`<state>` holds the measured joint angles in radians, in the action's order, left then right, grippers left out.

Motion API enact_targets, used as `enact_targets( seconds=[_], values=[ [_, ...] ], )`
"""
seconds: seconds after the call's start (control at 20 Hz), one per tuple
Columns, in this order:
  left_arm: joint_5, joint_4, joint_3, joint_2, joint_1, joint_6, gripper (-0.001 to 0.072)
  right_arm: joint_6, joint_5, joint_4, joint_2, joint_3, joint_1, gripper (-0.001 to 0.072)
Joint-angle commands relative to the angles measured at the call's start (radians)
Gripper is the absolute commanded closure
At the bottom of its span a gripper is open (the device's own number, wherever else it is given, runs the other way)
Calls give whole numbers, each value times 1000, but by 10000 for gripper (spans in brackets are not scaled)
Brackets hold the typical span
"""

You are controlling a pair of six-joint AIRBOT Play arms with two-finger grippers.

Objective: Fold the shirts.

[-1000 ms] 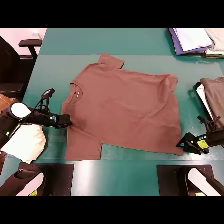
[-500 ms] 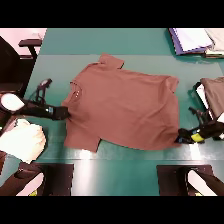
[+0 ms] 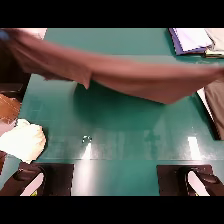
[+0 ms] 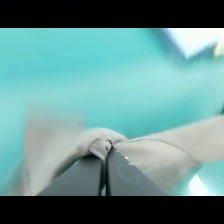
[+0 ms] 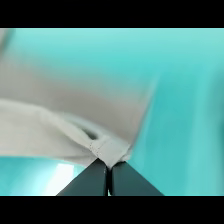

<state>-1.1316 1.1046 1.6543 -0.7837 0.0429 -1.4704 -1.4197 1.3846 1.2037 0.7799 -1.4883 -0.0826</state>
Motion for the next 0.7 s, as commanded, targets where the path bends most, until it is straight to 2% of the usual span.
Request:
enact_targets(
  seconds=[0.0,0.15,0.3,0.45,0.65],
  values=[
    [30,10,294,15,0,-24,688,-5,-6,1,3,-336,-49,693],
    [63,10,457,15,0,-60,688,-5,34,1,50,-553,-102,692],
    [86,11,504,15,0,-77,689,-5,95,1,88,-676,-143,692],
    [51,38,422,15,0,-93,689,-13,108,-6,93,-634,-153,694],
    [-98,146,178,-58,0,-127,688,-23,148,-4,137,-436,-116,694]
  ],
)
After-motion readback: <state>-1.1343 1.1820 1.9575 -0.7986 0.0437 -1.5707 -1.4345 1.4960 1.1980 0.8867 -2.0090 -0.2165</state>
